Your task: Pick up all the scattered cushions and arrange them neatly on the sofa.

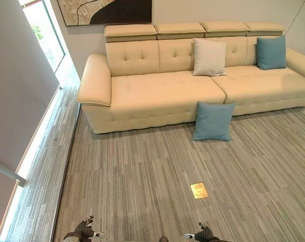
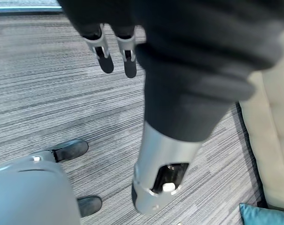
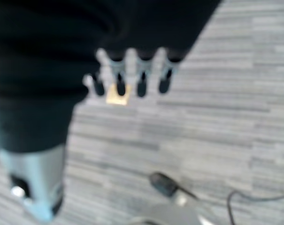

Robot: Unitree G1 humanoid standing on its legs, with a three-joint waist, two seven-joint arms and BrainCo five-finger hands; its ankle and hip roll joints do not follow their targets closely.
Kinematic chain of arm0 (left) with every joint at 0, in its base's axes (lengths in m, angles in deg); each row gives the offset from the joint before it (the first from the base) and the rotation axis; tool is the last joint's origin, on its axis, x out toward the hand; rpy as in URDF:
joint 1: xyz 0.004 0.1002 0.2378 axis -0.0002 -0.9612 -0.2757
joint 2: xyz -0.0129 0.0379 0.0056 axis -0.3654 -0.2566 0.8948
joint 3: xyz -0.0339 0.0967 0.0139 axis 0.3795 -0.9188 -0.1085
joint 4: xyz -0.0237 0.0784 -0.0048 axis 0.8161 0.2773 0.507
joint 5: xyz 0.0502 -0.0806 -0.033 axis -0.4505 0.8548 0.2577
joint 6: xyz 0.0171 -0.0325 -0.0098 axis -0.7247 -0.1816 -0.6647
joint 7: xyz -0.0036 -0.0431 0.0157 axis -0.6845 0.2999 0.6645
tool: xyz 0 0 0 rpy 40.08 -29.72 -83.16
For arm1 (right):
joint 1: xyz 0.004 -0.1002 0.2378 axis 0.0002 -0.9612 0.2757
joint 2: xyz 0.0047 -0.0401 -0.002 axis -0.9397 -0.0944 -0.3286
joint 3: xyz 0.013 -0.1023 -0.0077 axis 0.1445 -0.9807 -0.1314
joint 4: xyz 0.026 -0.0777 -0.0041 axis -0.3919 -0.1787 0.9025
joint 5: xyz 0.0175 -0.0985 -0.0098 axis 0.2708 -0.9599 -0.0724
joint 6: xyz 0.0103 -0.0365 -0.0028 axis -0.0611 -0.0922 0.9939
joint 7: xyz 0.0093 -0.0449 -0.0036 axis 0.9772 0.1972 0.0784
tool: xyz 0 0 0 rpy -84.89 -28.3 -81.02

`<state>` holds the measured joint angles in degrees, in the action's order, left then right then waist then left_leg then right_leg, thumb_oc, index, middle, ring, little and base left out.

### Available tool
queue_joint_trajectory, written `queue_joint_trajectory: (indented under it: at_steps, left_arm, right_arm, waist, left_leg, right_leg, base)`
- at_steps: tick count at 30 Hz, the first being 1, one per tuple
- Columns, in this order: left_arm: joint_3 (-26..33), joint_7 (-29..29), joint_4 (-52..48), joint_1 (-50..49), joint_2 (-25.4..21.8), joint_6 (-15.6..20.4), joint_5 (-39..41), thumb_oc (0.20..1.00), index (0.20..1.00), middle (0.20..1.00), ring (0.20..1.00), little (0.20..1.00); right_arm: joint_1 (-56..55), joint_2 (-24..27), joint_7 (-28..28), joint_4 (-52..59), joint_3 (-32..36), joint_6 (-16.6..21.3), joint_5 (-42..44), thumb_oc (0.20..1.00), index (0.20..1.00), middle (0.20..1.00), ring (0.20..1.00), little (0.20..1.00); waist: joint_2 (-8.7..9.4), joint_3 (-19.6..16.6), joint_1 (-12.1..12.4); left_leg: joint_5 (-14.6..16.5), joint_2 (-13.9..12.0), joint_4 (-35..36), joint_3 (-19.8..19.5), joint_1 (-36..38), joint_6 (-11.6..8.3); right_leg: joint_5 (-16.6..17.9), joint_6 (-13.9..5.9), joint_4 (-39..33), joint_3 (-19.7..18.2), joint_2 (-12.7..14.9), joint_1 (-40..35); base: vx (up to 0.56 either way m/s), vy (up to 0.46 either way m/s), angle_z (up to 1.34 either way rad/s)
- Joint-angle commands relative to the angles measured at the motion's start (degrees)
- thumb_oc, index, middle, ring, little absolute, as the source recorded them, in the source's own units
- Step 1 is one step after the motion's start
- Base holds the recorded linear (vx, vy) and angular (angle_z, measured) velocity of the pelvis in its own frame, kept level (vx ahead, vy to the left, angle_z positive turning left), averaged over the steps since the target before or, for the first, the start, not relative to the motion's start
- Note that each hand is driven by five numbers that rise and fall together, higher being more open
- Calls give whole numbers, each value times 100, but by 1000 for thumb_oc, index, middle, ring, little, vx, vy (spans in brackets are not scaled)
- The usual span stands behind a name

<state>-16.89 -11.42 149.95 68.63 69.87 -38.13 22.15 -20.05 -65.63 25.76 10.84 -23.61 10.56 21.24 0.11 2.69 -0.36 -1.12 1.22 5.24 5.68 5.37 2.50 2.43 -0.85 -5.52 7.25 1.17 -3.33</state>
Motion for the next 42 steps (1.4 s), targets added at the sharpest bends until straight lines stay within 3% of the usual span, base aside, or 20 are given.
queue_joint_trajectory:
  at_steps: [1, 13, 16, 18, 19, 20, 21, 23, 26, 30, 32, 33, 34, 35, 36, 39, 42]
  left_arm:
    - [18, 90, 488, 323, 50, 72, -144, 1000, 1000, 1000, 1000, 1000]
    - [-9, 113, 507, 352, 12, 23, -152, 1000, 1000, 1000, 1000, 1000]
    - [-101, 107, 470, 436, 46, 14, -85, 1000, 1000, 1000, 1000, 1000]
    - [-169, 134, 464, 492, 116, 30, 13, 1000, 1000, 1000, 1000, 1000]
    - [-242, 146, 452, 560, 199, 43, 143, 1000, 1000, 1000, 1000, 1000]
    - [-282, 151, 453, 581, 217, 44, 167, 1000, 1000, 1000, 1000, 1000]
    - [-283, 150, 453, 581, 218, 44, 168, 1000, 1000, 1000, 1000, 1000]
    - [-307, 162, 463, 589, 259, 61, 211, 1000, 1000, 1000, 1000, 1000]
    - [-321, 126, 514, 580, 271, 41, 97, 1000, 1000, 1000, 1000, 1000]
    - [-391, 165, 415, 667, 273, 85, 25, 1000, 1000, 1000, 1000, 1000]
    - [-395, 184, 394, 705, 240, 83, 22, 1000, 1000, 1000, 1000, 1000]
    - [-378, 214, 375, 751, 158, 85, 14, 1000, 1000, 1000, 1000, 1000]
    - [-378, 213, 375, 751, 159, 85, 15, 1000, 1000, 1000, 1000, 1000]
    - [-300, 214, 376, 746, 115, 66, 29, 1000, 1000, 1000, 1000, 1000]
    - [-253, 190, 372, 736, 104, 53, 1, 1000, 1000, 1000, 1000, 1000]
    - [-160, 133, 380, 706, 68, 31, -3, 1000, 1000, 1000, 1000, 1000]
    - [-97, 102, 410, 626, 64, 25, -18, 1000, 1000, 1000, 1000, 1000]
  right_arm:
    - [273, 11, -32, -232, -149, 34, -130, 1000, 1000, 1000, 1000, 1000]
    - [229, 31, 0, -249, -111, 10, 2, 1000, 1000, 1000, 1000, 1000]
    - [315, 34, 2, -283, -119, 11, 104, 1000, 1000, 1000, 1000, 1000]
    - [390, 35, -24, -307, -167, 2, 128, 1000, 1000, 1000, 1000, 1000]
    - [471, 64, -57, -338, -189, -13, 142, 1000, 1000, 1000, 1000, 1000]
    - [507, 77, -57, -314, -202, -28, 152, 1000, 1000, 1000, 1000, 1000]
    - [506, 78, -57, -313, -201, -29, 152, 1000, 1000, 1000, 1000, 1000]
    - [542, 101, -39, -301, -207, -55, 125, 1000, 1000, 1000, 1000, 1000]
    - [565, 102, -2, -336, -176, -118, 106, 1000, 1000, 1000, 1000, 1000]
    - [758, -15, -54, -278, -202, -109, 176, 1000, 1000, 1000, 1000, 1000]
    - [818, -54, -51, -263, -204, -111, 209, 1000, 1000, 1000, 1000, 1000]
    - [841, -103, -40, -232, -188, -103, 278, 1000, 1000, 1000, 1000, 1000]
    - [841, -102, -40, -231, -188, -104, 278, 1000, 1000, 1000, 1000, 1000]
    - [783, -113, -44, -226, -189, -78, 255, 1000, 1000, 1000, 1000, 1000]
    - [749, -108, -39, -253, -184, -68, 234, 1000, 1000, 1000, 1000, 1000]
    - [687, -86, -8, -337, -154, -57, 235, 1000, 1000, 1000, 1000, 1000]
    - [635, -54, -14, -409, -102, -70, 243, 1000, 1000, 1000, 1000, 1000]
  waist:
    - [187, -38, 34]
    - [207, 36, -10]
    - [320, 260, 7]
    - [343, 354, 99]
    - [354, 408, 181]
    - [368, 415, 193]
    - [366, 415, 192]
    - [345, 416, 207]
    - [296, 377, 144]
    - [323, 533, 161]
    - [333, 611, 167]
    - [315, 721, 222]
    - [311, 730, 222]
    - [241, 735, 366]
    - [220, 697, 386]
    - [209, 652, 393]
    - [288, 544, 508]
  left_leg:
    - [831, 75, -24, 15, 32, -133]
    - [812, -28, -24, 20, 190, -160]
    - [1077, -75, -988, -52, -224, -170]
    - [1149, 6, -1373, -435, -427, -237]
    - [1132, 105, -1455, -1070, -546, -289]
    - [1160, 147, -1512, -1314, -600, -305]
    - [1163, 147, -1517, -1316, -603, -304]
    - [1232, 212, -1493, -1685, -564, -316]
    - [1250, 153, -1049, -1461, -307, -208]
    - [1147, 329, -652, -1131, -269, 85]
    - [1085, 312, -561, -986, -274, 130]
    - [1014, 216, -462, -715, -297, 138]
    - [1018, 213, -460, -717, -285, 138]
    - [958, 82, -376, -385, -282, 71]
    - [936, 58, -376, -283, -286, 89]
    - [934, 31, -328, -111, -198, 102]
    - [900, 43, -279, 226, -181, 48]
  right_leg:
    - [-384, -524, 52, 272, 358, -125]
    - [-488, -434, 52, 144, 260, -220]
    - [-459, -322, 52, -65, 271, -211]
    - [-430, -279, 74, -242, 261, -162]
    - [-407, -264, 148, -396, 264, -75]
    - [-406, -266, 209, -479, 281, -19]
    - [-408, -266, 212, -478, 280, -18]
    - [-407, -301, 322, -616, 306, 94]
    - [-248, -416, 311, -774, 381, 271]
    - [190, -775, 397, -1153, 479, 981]
    - [242, -842, 529, -1094, 485, 1162]
    - [149, -825, 791, -521, 566, 1363]
    - [140, -824, 800, -519, 563, 1356]
    - [-165, -689, 936, 780, 890, 1145]
    - [-271, -586, 1097, 1064, 932, 1064]
    - [-453, -531, 1363, 1091, 877, 895]
    - [-456, -508, 969, 1320, 794, 533]
  base:
    - [0, 0, 0]
    - [-6, -38, 0]
    - [-89, -47, -6]
    - [-88, 14, -30]
    - [-78, 53, -32]
    - [-48, 48, -44]
    - [-10, 57, -72]
    - [-10, 121, -102]
    - [-41, 180, -69]
    - [-174, 198, -121]
    - [-199, 101, -86]
    - [-136, 26, -139]
    - [-228, 45, -166]
    - [-103, 33, -117]
    - [-104, 33, -102]
    - [1, 0, -75]
    - [31, -74, -52]
